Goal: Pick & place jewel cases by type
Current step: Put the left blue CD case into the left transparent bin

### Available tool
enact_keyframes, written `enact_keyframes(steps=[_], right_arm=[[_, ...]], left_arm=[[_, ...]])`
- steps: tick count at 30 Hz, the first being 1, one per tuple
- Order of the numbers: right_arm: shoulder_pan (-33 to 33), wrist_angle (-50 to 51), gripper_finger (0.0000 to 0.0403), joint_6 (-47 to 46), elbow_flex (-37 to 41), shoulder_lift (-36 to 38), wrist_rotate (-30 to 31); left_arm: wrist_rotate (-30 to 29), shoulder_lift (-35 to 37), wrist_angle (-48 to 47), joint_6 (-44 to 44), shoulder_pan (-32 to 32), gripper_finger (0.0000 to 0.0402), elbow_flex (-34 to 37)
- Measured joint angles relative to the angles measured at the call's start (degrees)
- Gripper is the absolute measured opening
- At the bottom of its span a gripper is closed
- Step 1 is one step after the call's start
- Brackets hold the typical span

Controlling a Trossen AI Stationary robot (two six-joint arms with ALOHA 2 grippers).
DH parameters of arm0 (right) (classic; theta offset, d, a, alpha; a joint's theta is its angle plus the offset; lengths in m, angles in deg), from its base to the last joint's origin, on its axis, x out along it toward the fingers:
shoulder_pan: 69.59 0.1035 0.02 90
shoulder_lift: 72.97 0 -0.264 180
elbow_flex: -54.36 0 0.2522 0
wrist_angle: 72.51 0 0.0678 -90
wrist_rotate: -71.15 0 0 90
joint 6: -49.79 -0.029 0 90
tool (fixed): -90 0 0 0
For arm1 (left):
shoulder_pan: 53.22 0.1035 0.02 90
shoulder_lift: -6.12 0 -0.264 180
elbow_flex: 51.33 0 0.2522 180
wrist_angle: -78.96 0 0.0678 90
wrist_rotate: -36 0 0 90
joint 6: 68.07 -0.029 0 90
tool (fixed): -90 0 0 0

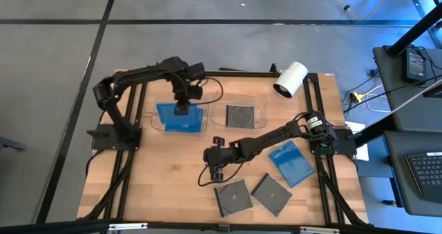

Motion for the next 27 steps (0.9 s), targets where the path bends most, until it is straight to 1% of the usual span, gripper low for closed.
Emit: enact_keyframes(steps=[3, 9, 14, 19, 22, 27], right_arm=[[0.00, 0.69, 0.0170, 0.00, 0.00, -0.01, -0.02], [0.00, 1.48, 0.0170, 0.00, 0.00, 0.01, -0.04], [0.00, 1.66, 0.0170, 0.00, 0.00, -0.01, -0.04], [0.00, 1.58, 0.0170, -0.23, 0.00, 0.01, -0.04], [0.00, 1.53, 0.0170, -0.68, 0.00, 0.01, -0.04], [0.00, 1.30, 0.0170, -0.70, 0.00, 0.01, -0.04]], left_arm=[[1.47, -2.71, -0.26, 0.09, 0.00, 0.0028, 0.00], [1.60, -6.82, -0.23, 0.09, 0.01, 0.0029, 0.04], [2.76, -8.10, -0.21, 0.07, 0.02, 0.0029, 0.02], [1.24, -7.72, 0.22, 0.05, -0.01, 0.0031, 0.03], [0.64, -7.73, 0.24, -0.91, 0.00, 0.0042, 0.02], [-0.42, -7.77, 1.77, -1.22, -0.29, 0.0072, 0.04]])
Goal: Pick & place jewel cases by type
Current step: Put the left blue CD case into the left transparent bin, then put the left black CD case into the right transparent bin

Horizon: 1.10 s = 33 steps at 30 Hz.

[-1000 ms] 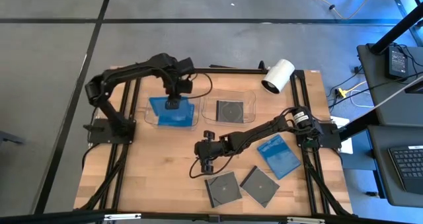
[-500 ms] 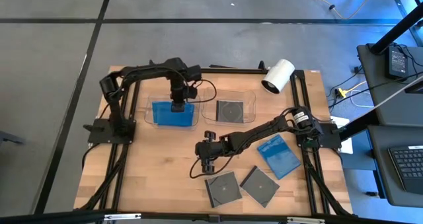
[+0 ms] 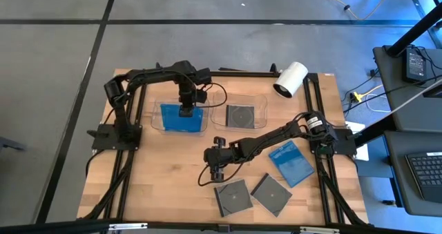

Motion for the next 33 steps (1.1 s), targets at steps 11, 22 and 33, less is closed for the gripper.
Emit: enact_keyframes(steps=[11, 22, 33], right_arm=[[0.00, 0.01, 0.0170, -0.02, 0.00, 0.00, 0.00], [0.00, -0.01, 0.0170, -0.73, 0.00, 0.00, -0.02], [0.02, -0.01, 0.0170, -1.53, 0.00, 0.00, -0.02]], left_arm=[[-6.86, 0.67, -0.05, -0.60, -0.21, 0.0176, 0.04], [-14.01, 6.10, 0.00, -0.28, -1.19, 0.0196, 0.04], [-24.47, 7.98, 0.07, 1.48, -1.66, 0.0192, 0.04]])
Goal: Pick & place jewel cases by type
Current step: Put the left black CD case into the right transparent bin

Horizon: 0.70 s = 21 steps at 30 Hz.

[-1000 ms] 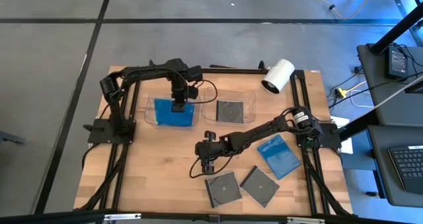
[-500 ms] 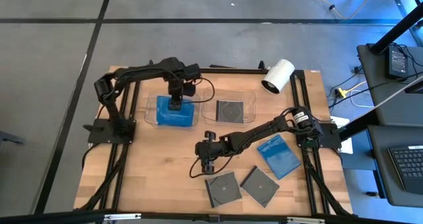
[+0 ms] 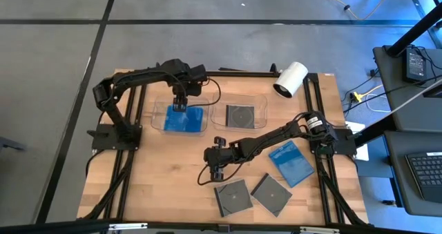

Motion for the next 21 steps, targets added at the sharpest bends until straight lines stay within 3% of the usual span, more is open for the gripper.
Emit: enact_keyframes(steps=[6, 13, 21], right_arm=[[-0.02, 0.02, 0.0170, 0.01, 0.00, 0.00, 0.00], [-0.02, 0.02, 0.0170, 0.02, 0.00, 0.00, 0.00], [-0.02, 0.15, 0.0170, 0.18, 0.00, 0.00, 0.00]], left_arm=[[-10.27, 2.44, -0.15, 2.21, 0.03, 0.0196, -1.28], [-10.90, 10.02, 1.36, 8.10, 0.01, 0.0192, -4.65], [-12.75, 21.88, 15.16, 17.18, -3.65, 0.0196, -4.66]])
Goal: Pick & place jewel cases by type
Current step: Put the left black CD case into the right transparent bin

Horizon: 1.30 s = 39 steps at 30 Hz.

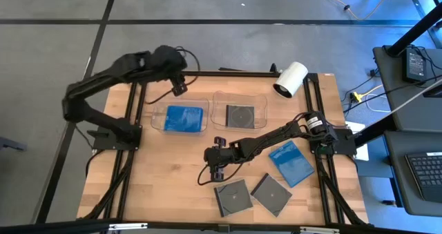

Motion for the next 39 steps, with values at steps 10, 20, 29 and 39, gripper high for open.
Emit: enact_keyframes(steps=[10, 20, 29, 39], right_arm=[[0.20, 0.85, 0.0170, 1.77, 0.02, 0.00, 0.00], [0.66, 2.49, 0.0170, 4.76, 0.02, 0.00, 0.00], [0.89, 4.47, 0.0170, 5.93, 0.02, 0.00, 0.26], [2.61, 10.64, 0.0170, 7.13, -0.30, 1.54, 8.90]], left_arm=[[-7.45, 6.80, 4.98, 12.96, -18.09, 0.0193, 2.36], [-14.64, 6.62, 13.88, 25.69, -37.84, 0.0194, 15.95], [-20.83, 6.62, 35.67, 34.29, -53.26, 0.0195, 34.62], [-21.61, 6.39, 61.05, 33.53, -61.42, 0.0196, 48.63]])
